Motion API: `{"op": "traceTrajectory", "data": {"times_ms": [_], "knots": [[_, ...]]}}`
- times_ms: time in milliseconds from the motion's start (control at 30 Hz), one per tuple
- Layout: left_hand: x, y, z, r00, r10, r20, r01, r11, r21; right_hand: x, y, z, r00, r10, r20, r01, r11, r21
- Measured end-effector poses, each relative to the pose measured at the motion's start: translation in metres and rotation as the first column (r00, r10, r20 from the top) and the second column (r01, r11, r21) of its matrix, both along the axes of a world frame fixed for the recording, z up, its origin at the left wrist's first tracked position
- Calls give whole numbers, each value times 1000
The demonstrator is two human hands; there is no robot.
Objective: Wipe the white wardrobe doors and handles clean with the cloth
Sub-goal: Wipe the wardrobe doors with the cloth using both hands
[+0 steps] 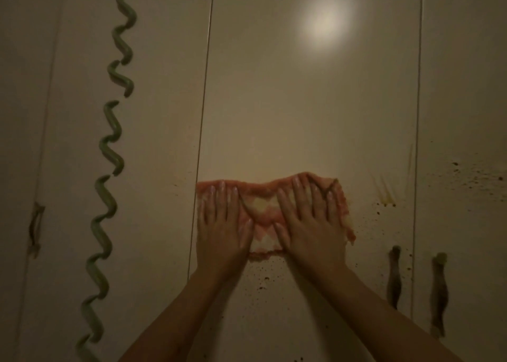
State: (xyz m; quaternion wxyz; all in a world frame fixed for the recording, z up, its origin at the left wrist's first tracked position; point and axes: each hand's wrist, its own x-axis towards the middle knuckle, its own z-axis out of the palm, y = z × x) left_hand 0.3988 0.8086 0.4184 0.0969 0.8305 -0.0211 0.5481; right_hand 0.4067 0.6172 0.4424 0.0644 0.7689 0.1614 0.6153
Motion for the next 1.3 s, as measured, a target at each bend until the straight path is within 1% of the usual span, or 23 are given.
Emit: {"op": "traceTrajectory", "data": {"times_ms": [133, 300, 433, 533, 700, 800, 900, 1067, 1300], "knots": [[-2, -3, -16, 999, 25, -47, -24, 999, 29, -1, -9, -23, 1000, -19, -7, 19, 999, -39], [-3, -3, -8, 998, 57, -40, -55, 997, 57, -3, -12, -14, 1000, -24, 4, 24, 997, -77], [-3, -8, 23, 998, 58, -22, -57, 998, 32, 0, -11, 20, 1000, 3, 2, -3, 999, -42], [-1, -23, 59, 999, 36, 13, -36, 999, -18, 3, -14, 57, 1000, -2, 5, 2, 1000, -11], [2, -39, 120, 997, 61, 55, -58, 997, -40, 6, -22, 118, 997, 7, 83, -11, 999, 42], [3, -47, 152, 996, 29, 80, -26, 999, -31, 6, -32, 146, 999, 6, 53, -9, 998, 66], [4, -53, 167, 994, 16, 104, -12, 999, -37, 5, -37, 160, 1000, -4, 25, 2, 996, 87], [9, -50, 145, 989, 16, 150, -15, 1000, -4, 5, -37, 143, 1000, 1, 17, -3, 991, 133], [7, -57, 77, 992, -21, 122, 22, 1000, -2, 1, -43, 73, 1000, 8, -6, -7, 989, 145]]}}
